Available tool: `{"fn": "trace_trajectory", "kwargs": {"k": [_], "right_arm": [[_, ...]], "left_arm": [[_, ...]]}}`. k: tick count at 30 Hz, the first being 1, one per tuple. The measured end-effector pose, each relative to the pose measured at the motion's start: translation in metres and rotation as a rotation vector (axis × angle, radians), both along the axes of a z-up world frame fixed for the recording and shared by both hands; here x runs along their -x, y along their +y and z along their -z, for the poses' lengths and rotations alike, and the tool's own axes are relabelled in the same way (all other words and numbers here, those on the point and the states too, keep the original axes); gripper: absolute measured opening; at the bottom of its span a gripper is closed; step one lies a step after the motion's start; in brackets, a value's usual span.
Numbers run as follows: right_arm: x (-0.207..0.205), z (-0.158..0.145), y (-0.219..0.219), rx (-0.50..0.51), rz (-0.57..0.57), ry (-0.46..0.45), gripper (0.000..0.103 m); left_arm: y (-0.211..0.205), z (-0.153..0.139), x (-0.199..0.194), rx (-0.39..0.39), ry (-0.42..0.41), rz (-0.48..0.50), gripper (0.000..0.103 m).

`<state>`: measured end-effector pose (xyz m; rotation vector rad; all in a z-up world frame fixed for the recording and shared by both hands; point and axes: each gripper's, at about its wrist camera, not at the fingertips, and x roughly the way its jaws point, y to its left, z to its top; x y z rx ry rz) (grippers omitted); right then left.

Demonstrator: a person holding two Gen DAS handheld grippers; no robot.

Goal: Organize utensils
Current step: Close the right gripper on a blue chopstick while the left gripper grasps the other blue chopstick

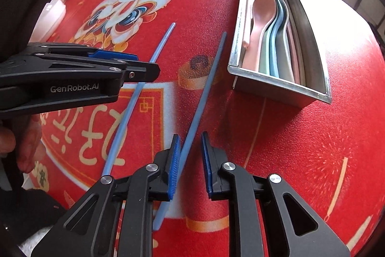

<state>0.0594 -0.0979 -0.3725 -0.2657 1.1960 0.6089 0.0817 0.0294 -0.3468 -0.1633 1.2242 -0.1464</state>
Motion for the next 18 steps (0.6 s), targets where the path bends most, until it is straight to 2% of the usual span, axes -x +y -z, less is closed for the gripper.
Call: {"fn": "trace_trajectory", "kwargs": {"k": [9, 14, 18], "right_arm": [[-0.005, -0.001, -0.009, -0.031, 0.023, 0.03, 0.01], [-0.006, -0.002, -0.011, -0.04, 0.03, 0.037, 0.009], [-0.006, -0.002, -0.011, -0.041, 0.03, 0.037, 0.009]], "left_arm": [[-0.008, -0.002, 0.012, -0.021, 0.018, 0.019, 0.032], [-0.006, 0.0, 0.019, -0.047, 0.026, 0.004, 0.021], [-0.008, 0.0, 0.02, -0.062, 0.025, 0.008, 0.02]]}}
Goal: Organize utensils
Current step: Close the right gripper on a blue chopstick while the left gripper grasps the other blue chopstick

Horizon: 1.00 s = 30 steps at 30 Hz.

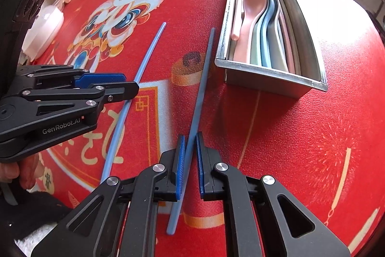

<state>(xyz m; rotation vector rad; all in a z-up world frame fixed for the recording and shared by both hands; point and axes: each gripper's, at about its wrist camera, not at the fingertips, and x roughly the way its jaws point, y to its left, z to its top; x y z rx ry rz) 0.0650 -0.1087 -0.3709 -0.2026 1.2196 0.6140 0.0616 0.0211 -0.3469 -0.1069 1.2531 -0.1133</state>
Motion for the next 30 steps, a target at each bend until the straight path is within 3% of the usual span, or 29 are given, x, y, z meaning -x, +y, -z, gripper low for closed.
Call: {"fn": "trace_trajectory", "kwargs": {"k": [5, 7, 13, 19, 30], "right_arm": [[0.0, 0.0, 0.0, -0.002, 0.002, 0.001, 0.009], [0.0, 0.0, 0.0, -0.003, 0.002, 0.001, 0.009], [0.0, 0.0, 0.0, -0.003, 0.002, 0.0, 0.009], [0.0, 0.0, -0.001, -0.008, 0.005, 0.002, 0.008], [0.0, 0.0, 0.003, 0.008, 0.018, -0.003, 0.008]], "left_arm": [[-0.01, 0.0, 0.001, -0.045, -0.004, 0.037, 0.019], [-0.01, 0.0, 0.0, -0.065, -0.006, 0.035, 0.013], [0.012, 0.002, -0.002, 0.001, 0.011, -0.016, 0.006], [0.03, 0.002, 0.004, 0.018, 0.019, -0.057, 0.006], [0.021, 0.0, 0.013, -0.05, -0.002, -0.028, 0.007]]}}
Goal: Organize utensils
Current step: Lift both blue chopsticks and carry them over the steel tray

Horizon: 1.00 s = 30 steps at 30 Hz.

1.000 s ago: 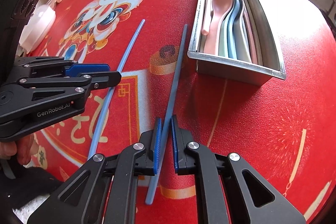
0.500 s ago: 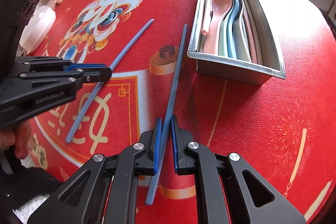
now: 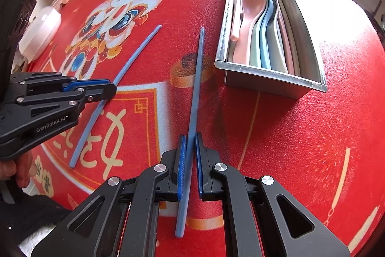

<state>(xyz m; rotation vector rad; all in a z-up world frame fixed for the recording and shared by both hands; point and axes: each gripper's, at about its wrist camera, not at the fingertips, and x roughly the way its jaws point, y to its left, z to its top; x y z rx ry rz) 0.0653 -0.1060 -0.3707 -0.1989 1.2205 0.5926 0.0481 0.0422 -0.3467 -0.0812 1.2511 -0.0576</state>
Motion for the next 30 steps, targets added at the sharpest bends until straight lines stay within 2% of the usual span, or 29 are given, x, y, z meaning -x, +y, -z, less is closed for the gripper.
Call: {"fn": "trace_trajectory", "kwargs": {"k": [7, 13, 15, 18, 25, 30], "right_arm": [[0.0, -0.001, 0.002, 0.013, 0.004, -0.01, 0.008], [0.0, 0.0, 0.001, 0.004, 0.011, -0.005, 0.008], [-0.001, 0.0, 0.0, -0.007, 0.017, 0.004, 0.007], [-0.003, 0.0, -0.003, -0.035, 0.017, 0.027, 0.006], [-0.001, -0.013, 0.002, -0.089, -0.001, 0.014, 0.006], [-0.003, -0.024, 0.005, -0.123, -0.006, -0.001, 0.006]], "left_arm": [[-0.01, 0.001, 0.001, -0.03, -0.017, -0.002, 0.007], [-0.006, 0.0, 0.003, -0.021, -0.021, 0.0, 0.006], [0.001, 0.0, 0.003, 0.025, -0.016, -0.014, 0.006], [0.023, 0.001, 0.004, 0.134, -0.002, -0.067, 0.006], [0.057, -0.014, 0.018, 0.246, -0.02, -0.157, 0.005], [0.077, -0.025, 0.026, 0.28, -0.035, -0.215, 0.005]]}}
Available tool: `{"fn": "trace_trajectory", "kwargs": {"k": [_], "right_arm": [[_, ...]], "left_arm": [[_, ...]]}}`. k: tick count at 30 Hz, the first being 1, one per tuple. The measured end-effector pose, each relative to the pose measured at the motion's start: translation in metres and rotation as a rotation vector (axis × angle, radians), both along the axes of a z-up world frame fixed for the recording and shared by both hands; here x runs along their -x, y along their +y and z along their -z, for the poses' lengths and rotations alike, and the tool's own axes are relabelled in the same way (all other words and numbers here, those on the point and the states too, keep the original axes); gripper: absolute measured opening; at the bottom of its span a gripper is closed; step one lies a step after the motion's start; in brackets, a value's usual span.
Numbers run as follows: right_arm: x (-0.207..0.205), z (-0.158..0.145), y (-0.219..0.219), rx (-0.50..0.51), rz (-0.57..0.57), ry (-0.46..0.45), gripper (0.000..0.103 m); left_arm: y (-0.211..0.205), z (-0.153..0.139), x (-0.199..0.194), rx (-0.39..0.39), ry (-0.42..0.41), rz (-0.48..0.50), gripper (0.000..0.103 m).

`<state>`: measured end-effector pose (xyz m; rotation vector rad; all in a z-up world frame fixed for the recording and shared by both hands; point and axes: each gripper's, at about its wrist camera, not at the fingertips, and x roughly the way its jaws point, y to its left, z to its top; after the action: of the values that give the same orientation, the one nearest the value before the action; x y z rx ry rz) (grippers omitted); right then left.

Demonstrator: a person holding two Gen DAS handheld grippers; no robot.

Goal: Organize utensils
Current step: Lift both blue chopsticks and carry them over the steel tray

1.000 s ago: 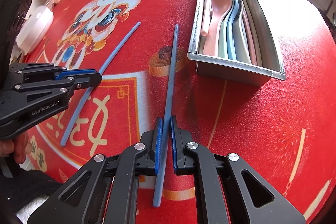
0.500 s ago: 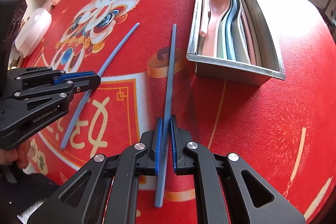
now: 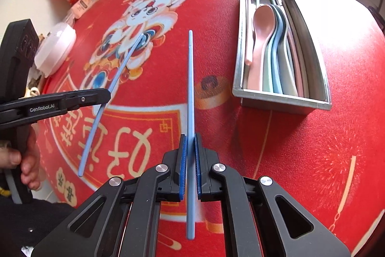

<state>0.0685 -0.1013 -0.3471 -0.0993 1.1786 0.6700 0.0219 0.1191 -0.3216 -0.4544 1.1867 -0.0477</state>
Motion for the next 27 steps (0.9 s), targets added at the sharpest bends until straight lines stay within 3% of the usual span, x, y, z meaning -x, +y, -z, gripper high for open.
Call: {"fn": "trace_trajectory", "kwargs": {"k": [7, 13, 21, 27], "right_arm": [[-0.007, -0.025, -0.003, -0.06, 0.019, -0.028, 0.006], [-0.027, -0.054, -0.027, -0.108, 0.105, -0.058, 0.006], [-0.066, -0.074, -0.056, -0.077, 0.187, -0.104, 0.006], [-0.093, -0.071, -0.068, -0.034, 0.203, -0.113, 0.006]], "left_arm": [[0.008, -0.028, -0.008, 0.026, -0.046, -0.028, 0.006], [-0.015, -0.051, -0.037, 0.056, -0.096, -0.001, 0.006], [-0.064, -0.062, -0.088, 0.11, -0.127, 0.08, 0.006], [-0.098, -0.063, -0.13, 0.127, -0.137, 0.106, 0.006]]}}
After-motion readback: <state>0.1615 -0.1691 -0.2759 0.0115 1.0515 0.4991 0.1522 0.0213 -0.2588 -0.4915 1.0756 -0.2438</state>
